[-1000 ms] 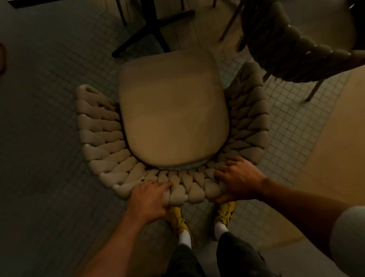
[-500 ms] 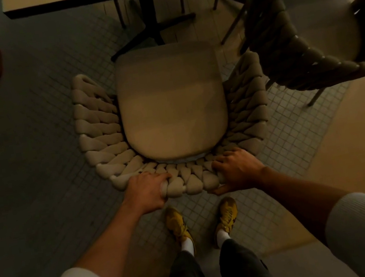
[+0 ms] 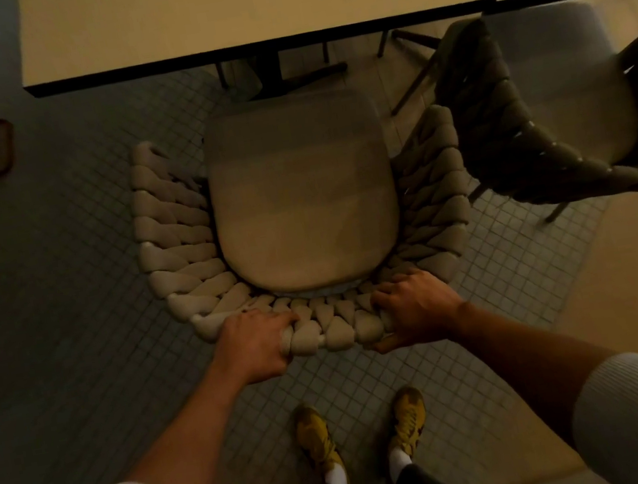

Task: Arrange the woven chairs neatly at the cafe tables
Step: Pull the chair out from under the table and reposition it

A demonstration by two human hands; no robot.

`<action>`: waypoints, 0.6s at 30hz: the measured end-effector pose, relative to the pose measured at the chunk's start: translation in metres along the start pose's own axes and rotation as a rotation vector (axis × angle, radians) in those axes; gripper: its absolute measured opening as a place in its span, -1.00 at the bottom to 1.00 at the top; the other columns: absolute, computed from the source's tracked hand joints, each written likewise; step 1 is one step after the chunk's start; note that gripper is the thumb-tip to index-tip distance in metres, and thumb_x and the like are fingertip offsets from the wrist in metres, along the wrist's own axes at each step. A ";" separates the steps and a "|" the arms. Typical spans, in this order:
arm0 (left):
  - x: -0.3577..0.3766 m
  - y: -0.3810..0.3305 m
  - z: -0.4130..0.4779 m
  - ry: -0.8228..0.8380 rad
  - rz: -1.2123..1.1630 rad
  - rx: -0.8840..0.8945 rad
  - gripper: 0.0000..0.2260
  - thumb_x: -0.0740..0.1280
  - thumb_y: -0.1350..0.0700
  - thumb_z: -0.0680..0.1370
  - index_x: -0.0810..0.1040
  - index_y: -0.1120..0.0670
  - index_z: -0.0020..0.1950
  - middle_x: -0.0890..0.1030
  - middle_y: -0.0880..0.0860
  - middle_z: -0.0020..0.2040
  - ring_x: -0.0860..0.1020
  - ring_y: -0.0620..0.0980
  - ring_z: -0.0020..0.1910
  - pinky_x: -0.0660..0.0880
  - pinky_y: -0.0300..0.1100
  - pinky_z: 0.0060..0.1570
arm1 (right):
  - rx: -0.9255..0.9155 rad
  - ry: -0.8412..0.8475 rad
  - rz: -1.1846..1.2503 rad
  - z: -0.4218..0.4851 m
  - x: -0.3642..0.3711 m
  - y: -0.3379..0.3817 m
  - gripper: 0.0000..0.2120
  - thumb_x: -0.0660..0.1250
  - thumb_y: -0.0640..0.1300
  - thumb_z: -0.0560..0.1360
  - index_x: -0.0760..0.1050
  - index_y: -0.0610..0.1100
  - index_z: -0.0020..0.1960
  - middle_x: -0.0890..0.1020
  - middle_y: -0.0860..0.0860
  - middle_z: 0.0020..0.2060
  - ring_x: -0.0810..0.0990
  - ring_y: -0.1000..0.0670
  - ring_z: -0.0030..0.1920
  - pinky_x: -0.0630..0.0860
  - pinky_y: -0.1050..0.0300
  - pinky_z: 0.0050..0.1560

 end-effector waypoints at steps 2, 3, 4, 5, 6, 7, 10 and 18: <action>-0.005 0.004 0.008 0.003 -0.001 -0.007 -0.57 0.32 -0.26 0.32 0.46 -0.31 0.19 0.66 -0.21 -0.04 0.61 -0.08 -0.07 0.50 -0.16 -0.17 | 0.001 -0.001 -0.005 0.007 -0.005 -0.007 -0.19 0.05 0.68 0.29 0.54 0.03 0.06 0.64 0.09 -0.06 0.62 -0.07 -0.09 0.50 0.01 -0.02; -0.007 0.007 0.012 0.005 0.001 -0.010 -0.56 0.32 -0.26 0.32 0.46 -0.32 0.20 0.66 -0.21 -0.04 0.61 -0.09 -0.07 0.50 -0.16 -0.18 | 0.001 -0.011 -0.006 0.010 -0.007 -0.010 -0.21 0.06 0.67 0.29 0.55 0.03 0.05 0.64 0.09 -0.07 0.62 -0.07 -0.10 0.50 0.01 -0.03; -0.009 0.010 0.016 0.009 0.004 -0.015 -0.56 0.31 -0.26 0.32 0.45 -0.33 0.20 0.65 -0.21 -0.04 0.61 -0.09 -0.08 0.51 -0.16 -0.18 | 0.002 -0.019 -0.004 0.014 -0.009 -0.013 -0.22 0.07 0.66 0.29 0.55 0.03 0.03 0.64 0.09 -0.08 0.62 -0.07 -0.11 0.49 0.01 -0.03; -0.012 0.013 0.021 0.008 0.009 -0.015 -0.55 0.31 -0.26 0.32 0.44 -0.33 0.20 0.65 -0.22 -0.04 0.61 -0.10 -0.07 0.51 -0.16 -0.17 | 0.003 -0.024 -0.004 0.018 -0.011 -0.015 -0.23 0.07 0.66 0.30 0.56 0.03 0.03 0.64 0.10 -0.09 0.62 -0.07 -0.12 0.49 0.01 -0.03; -0.015 0.016 0.025 0.007 0.014 -0.015 -0.55 0.31 -0.25 0.32 0.43 -0.33 0.21 0.65 -0.22 -0.02 0.60 -0.09 -0.06 0.51 -0.16 -0.17 | 0.002 -0.024 -0.008 0.023 -0.012 -0.018 -0.23 0.07 0.66 0.30 0.56 0.03 0.03 0.64 0.10 -0.09 0.61 -0.07 -0.12 0.50 0.01 -0.03; -0.018 0.019 0.029 0.004 0.013 -0.013 -0.54 0.32 -0.25 0.32 0.43 -0.32 0.22 0.64 -0.21 -0.01 0.61 -0.09 -0.04 0.50 -0.16 -0.18 | 0.003 -0.020 -0.012 0.028 -0.013 -0.021 -0.22 0.06 0.66 0.30 0.56 0.03 0.04 0.64 0.10 -0.08 0.61 -0.07 -0.12 0.50 0.00 -0.02; -0.030 0.027 0.044 -0.009 0.016 -0.013 -0.53 0.33 -0.24 0.33 0.44 -0.32 0.24 0.64 -0.20 0.04 0.61 -0.08 0.01 0.47 -0.17 -0.17 | 0.001 -0.026 -0.010 0.045 -0.020 -0.034 -0.20 0.04 0.68 0.28 0.54 0.03 0.03 0.65 0.09 -0.09 0.61 -0.07 -0.10 0.53 0.00 -0.03; -0.054 0.037 0.080 -0.021 0.040 -0.011 -0.51 0.32 -0.26 0.32 0.43 -0.35 0.25 0.63 -0.19 0.05 0.62 -0.08 0.01 0.47 -0.16 -0.16 | -0.004 -0.003 -0.017 0.071 -0.040 -0.067 -0.24 0.12 0.66 0.28 0.53 0.07 0.09 0.63 0.12 -0.06 0.62 -0.02 -0.05 0.56 0.03 -0.04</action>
Point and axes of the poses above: each hand's wrist, its own z-axis towards the middle knuckle, its own x-axis out of the palm, y = z × x, the point moved 3 cm from there along z, towards the middle knuckle
